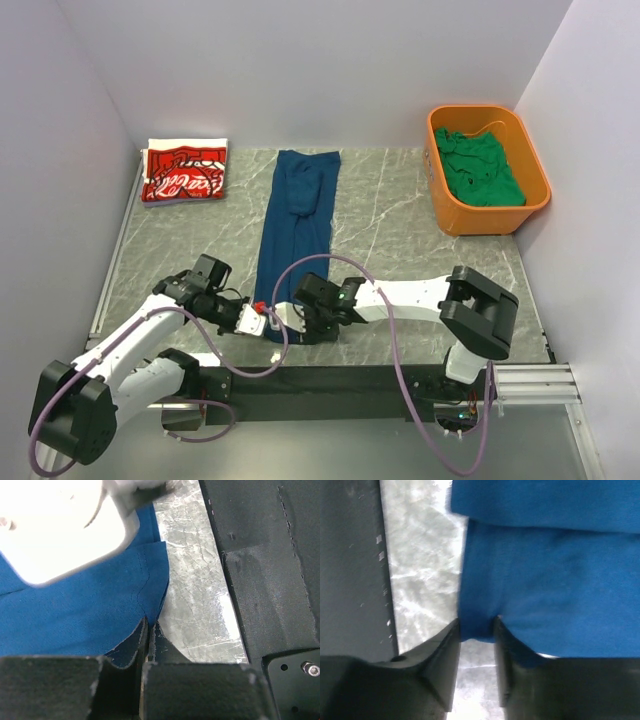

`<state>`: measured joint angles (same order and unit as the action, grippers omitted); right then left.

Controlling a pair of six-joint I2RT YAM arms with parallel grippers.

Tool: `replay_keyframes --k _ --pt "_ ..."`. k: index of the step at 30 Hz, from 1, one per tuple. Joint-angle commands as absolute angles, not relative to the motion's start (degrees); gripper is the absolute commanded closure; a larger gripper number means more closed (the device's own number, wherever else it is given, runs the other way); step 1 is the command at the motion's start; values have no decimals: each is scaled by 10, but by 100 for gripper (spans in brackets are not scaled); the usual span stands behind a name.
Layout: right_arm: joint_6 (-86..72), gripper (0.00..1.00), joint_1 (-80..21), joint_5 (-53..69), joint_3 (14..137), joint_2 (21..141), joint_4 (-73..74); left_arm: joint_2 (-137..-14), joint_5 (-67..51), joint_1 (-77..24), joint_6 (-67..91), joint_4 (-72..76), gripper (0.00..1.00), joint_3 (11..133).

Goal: Fold and stack the t-shirts
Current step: Fold the tshirt

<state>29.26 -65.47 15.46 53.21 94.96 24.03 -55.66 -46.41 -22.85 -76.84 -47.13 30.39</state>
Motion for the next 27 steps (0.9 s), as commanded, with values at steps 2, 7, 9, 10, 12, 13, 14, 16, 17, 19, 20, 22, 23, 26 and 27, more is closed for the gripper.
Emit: replay_keyframes --k 2,7,9,10,12,13,14,16,17,19,20,22,23,26,27 --pt "287 92 -660 122 525 996 269 -543 -473 -231 -760 -461 99 295" --pt "276 100 -660 106 515 962 274 -548 -476 -231 -751 -458 99 310" --pt "276 100 -659 113 514 922 287 -551 -480 -231 -751 -466 99 319" --pt "277 100 -660 127 516 906 294 -553 -482 -231 -747 -468 99 330" --pt "275 100 -660 141 515 853 312 -560 -490 -231 -762 -503 99 346" --pt "275 100 -660 148 512 834 316 -561 -493 -231 -766 -521 99 362" --pt "276 100 -660 161 508 817 320 -560 -497 -231 -771 -550 99 369" --pt "280 100 -661 169 497 778 330 -550 -507 -232 -781 -576 99 382" --pt "286 100 -661 173 493 763 334 -539 -510 -233 -786 -587 99 385" --pt "291 100 -660 170 492 753 345 -529 -516 -234 -771 -602 99 394" --pt "289 100 -658 167 492 743 342 -525 -519 -234 -758 -600 99 398" --pt "288 100 -643 165 497 736 343 -529 -526 -234 -708 -588 99 416" --pt "289 100 -633 167 500 737 344 -538 -525 -234 -694 -582 100 422" --pt "310 100 -586 169 521 754 348 -558 -504 -224 -656 -533 99 433" --pt "319 100 -573 164 526 758 346 -565 -499 -219 -643 -513 99 434"
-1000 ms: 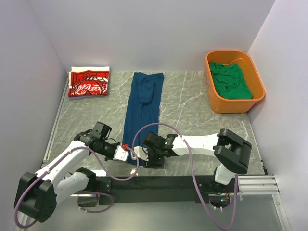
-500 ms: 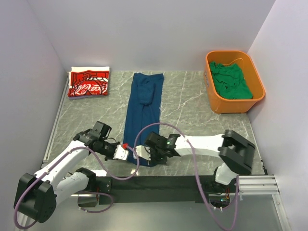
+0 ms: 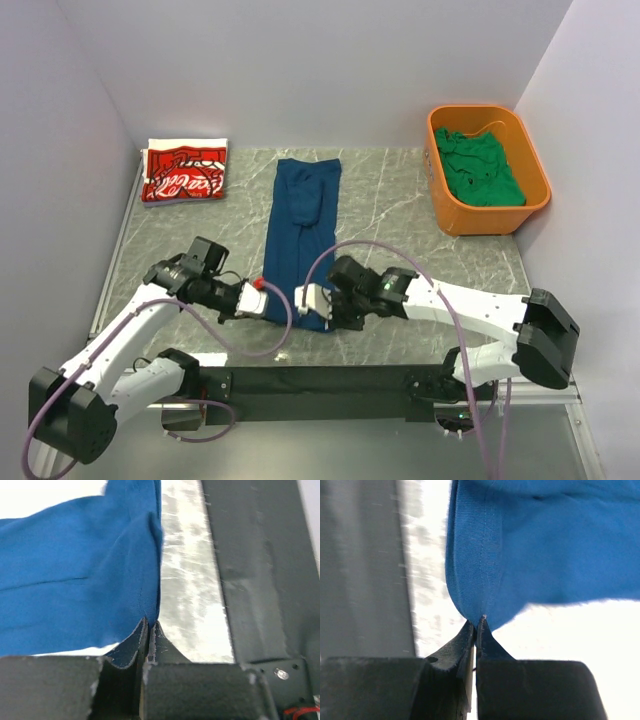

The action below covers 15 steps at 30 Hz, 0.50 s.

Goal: Fold and stack the t-shirts
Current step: Fold the tshirt

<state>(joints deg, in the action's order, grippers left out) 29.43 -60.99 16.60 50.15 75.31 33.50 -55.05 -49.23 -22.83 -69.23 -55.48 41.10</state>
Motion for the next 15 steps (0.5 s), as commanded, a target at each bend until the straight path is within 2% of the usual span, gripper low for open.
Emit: replay_keyframes --k 1,15 --pt "336 100 -563 163 531 764 345 -573 -493 -214 -640 -481 99 439" --pt "455 100 -423 165 715 956 350 -840 -491 -145 -743 -352 99 589"
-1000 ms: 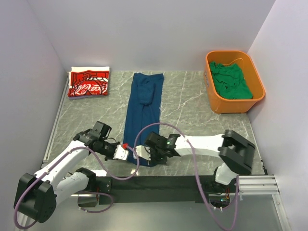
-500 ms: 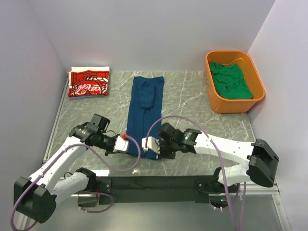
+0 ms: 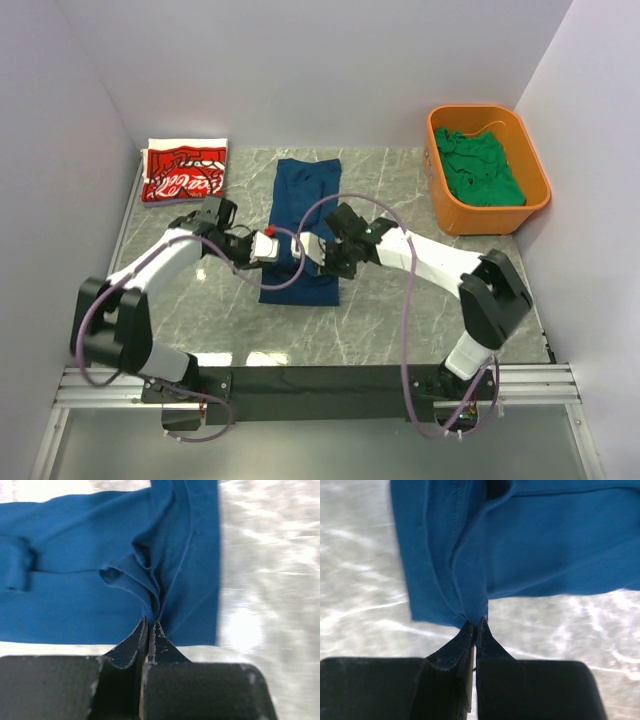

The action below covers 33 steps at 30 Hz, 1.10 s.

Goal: Fold and stack the t-shirts
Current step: Fold the tshirt

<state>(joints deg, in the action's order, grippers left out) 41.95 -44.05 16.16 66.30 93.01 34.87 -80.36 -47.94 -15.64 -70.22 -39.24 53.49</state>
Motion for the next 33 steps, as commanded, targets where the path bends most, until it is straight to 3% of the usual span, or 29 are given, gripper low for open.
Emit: replay_keyframes --k 1,14,20,22,26,27,28,29,33 --pt "460 100 -411 165 727 967 352 -857 -493 -142 -752 -357 99 602" --pt "484 100 -348 159 893 1122 388 -1059 -519 -97 -843 -388 99 773" --pt "449 100 -344 122 925 1165 363 -1111 -512 -90 -818 -354 93 808" --pt "428 100 -342 113 932 1172 356 -1115 -508 -87 -809 -335 86 807" --pt "383 81 -338 84 940 1172 320 -1109 -494 -86 -755 -272 75 791" --pt "373 61 -338 63 940 1169 315 -1107 -490 -86 -745 -262 71 790" --pt "354 53 -337 55 939 1158 309 -1100 -490 -84 -732 -258 65 789" --pt "344 48 -336 49 937 1151 302 -1094 -491 -78 -707 -252 62 788" --pt "305 46 -323 55 921 1097 313 -1041 -497 -59 -644 -229 52 750"
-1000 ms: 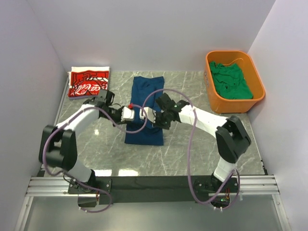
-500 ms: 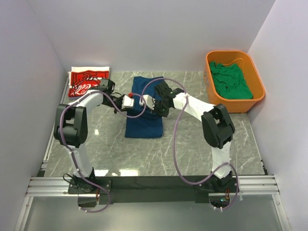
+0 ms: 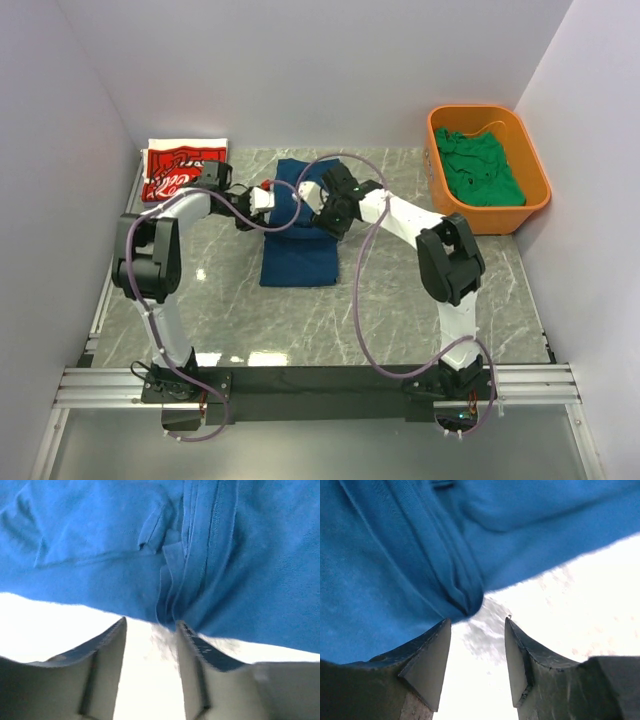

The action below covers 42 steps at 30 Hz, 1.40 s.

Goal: Fold and stack the t-shirts
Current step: Fold the tshirt

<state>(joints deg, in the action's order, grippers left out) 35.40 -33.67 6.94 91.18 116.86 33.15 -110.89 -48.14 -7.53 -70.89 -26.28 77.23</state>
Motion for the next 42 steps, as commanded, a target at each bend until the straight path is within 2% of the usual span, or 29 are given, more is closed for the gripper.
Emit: replay_keyframes --k 1,5,9,11,14,18,21,28,32,39,42 --pt "305 46 -323 70 909 1073 322 -1026 -500 -55 -636 -230 48 738" --pt "315 48 -325 127 832 1000 335 -934 -503 -40 -637 -265 45 667" --pt "318 73 -344 164 795 988 359 -865 -533 -42 -649 -296 47 574" --pt "316 76 -354 190 795 1000 380 -844 -536 -52 -661 -317 48 555" --pt "316 71 -379 191 767 998 367 -824 -534 -61 -668 -328 48 513" --pt "318 54 -431 144 696 978 306 -796 -505 -76 -713 -312 47 456" --pt "320 46 -461 114 654 973 257 -780 -486 -90 -761 -300 46 418" --pt "330 44 -494 47 616 988 188 -789 -467 -123 -790 -242 45 387" --pt "338 44 -500 37 628 1022 199 -804 -447 -153 -766 -222 45 400" --pt "333 50 -502 22 649 1059 221 -831 -391 -168 -795 -210 46 401" --pt "331 53 -502 11 636 1057 218 -853 -366 -168 -800 -212 50 408"
